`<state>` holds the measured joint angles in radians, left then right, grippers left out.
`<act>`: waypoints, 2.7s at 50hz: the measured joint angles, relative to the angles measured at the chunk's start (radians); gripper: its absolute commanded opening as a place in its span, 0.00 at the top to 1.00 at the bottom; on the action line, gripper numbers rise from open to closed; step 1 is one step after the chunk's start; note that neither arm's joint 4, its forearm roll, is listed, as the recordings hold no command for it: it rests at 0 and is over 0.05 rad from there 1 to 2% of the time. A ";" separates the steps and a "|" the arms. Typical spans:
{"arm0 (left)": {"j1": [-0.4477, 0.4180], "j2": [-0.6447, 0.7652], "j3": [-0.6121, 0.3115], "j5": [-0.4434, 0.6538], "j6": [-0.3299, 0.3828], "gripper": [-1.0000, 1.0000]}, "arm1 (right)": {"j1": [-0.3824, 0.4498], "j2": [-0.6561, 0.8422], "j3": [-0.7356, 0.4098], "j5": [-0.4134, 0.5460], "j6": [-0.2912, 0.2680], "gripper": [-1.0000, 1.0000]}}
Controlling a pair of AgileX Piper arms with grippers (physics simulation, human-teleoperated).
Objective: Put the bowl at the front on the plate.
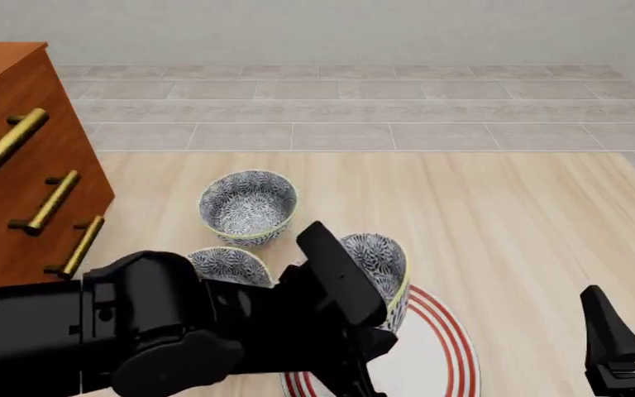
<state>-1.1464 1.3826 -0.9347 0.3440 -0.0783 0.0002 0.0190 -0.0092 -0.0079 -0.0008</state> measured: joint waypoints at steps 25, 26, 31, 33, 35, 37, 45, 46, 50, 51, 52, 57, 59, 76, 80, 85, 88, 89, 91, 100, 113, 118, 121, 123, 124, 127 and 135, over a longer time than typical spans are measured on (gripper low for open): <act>0.015 0.101 0.064 -0.129 0.068 1.00 | 0.000 0.000 0.000 0.000 0.000 0.00; 0.016 0.105 0.067 -0.134 0.071 1.00 | 0.000 0.000 0.000 0.000 0.000 0.00; 0.021 0.122 0.079 -0.158 0.086 1.00 | 0.000 0.000 0.000 0.000 0.000 0.00; 0.022 0.129 0.081 -0.165 0.090 1.00 | 0.000 0.000 0.000 0.000 0.000 0.00; 0.021 0.136 0.083 -0.171 0.092 1.00 | 0.000 0.000 0.000 0.000 0.000 0.00; 0.020 0.142 0.083 -0.176 0.094 1.00 | 0.000 0.000 0.000 0.000 0.000 0.00; 0.011 0.168 0.078 -0.191 0.094 1.00 | 0.000 0.000 0.000 0.000 0.000 0.00; 0.010 0.171 0.077 -0.192 0.094 1.00 | 0.000 0.000 0.000 0.000 0.000 0.00; 0.003 0.185 0.072 -0.197 0.092 1.00 | 0.000 0.000 0.000 0.000 0.000 0.00; 0.002 0.188 0.071 -0.198 0.091 1.00 | 0.000 0.000 0.000 0.000 0.000 0.00; 0.001 0.191 0.070 -0.200 0.091 1.00 | 0.000 0.000 0.000 0.000 0.000 0.00; -0.005 0.208 0.068 -0.208 0.088 1.00 | 0.000 0.000 0.000 0.000 0.000 0.00; -0.007 0.215 0.068 -0.210 0.087 1.00 | 0.000 0.000 0.000 0.000 0.000 0.00; -0.019 0.256 0.075 -0.235 0.081 1.00 | 0.000 0.000 0.000 0.000 0.000 0.00; -0.022 0.261 0.075 -0.240 0.082 1.00 | 0.000 0.000 0.000 0.000 0.000 0.00; -0.026 0.266 0.075 -0.244 0.081 1.00 | 0.000 0.000 0.000 0.000 0.000 0.00; -0.028 0.269 0.074 -0.246 0.080 1.00 | 0.000 0.000 0.000 0.000 0.000 0.00; -0.029 0.270 0.074 -0.247 0.080 1.00 | 0.000 0.000 0.000 0.000 0.000 0.00; -0.031 0.272 0.074 -0.247 0.080 1.00 | 0.000 0.000 0.000 0.000 0.000 0.00; -0.034 0.280 0.071 -0.249 0.079 0.00 | 0.000 0.000 0.000 0.000 0.000 0.00; -0.039 0.276 0.059 -0.230 0.071 0.00 | 0.000 0.000 0.000 0.000 0.000 0.00; -0.041 0.260 0.056 -0.216 0.071 0.00 | 0.000 0.000 0.000 0.000 0.000 0.00; -0.042 0.246 0.056 -0.206 0.073 0.00 | 0.000 0.000 0.000 0.000 0.000 0.00; -0.044 0.235 0.056 -0.197 0.075 0.00 | 0.000 0.000 0.000 0.000 0.000 0.00; -0.044 0.228 0.057 -0.192 0.076 0.00 | 0.000 0.000 0.000 0.000 0.000 0.00; -0.043 0.204 0.061 -0.177 0.080 0.00 | 0.000 0.000 0.000 0.000 0.000 0.00; -0.025 0.104 0.089 -0.128 0.099 0.00 | 0.000 0.000 0.000 0.000 0.000 0.00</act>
<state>-1.1718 1.4864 -0.8459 0.2161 0.0211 0.0002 0.0191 -0.0092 -0.0079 -0.0007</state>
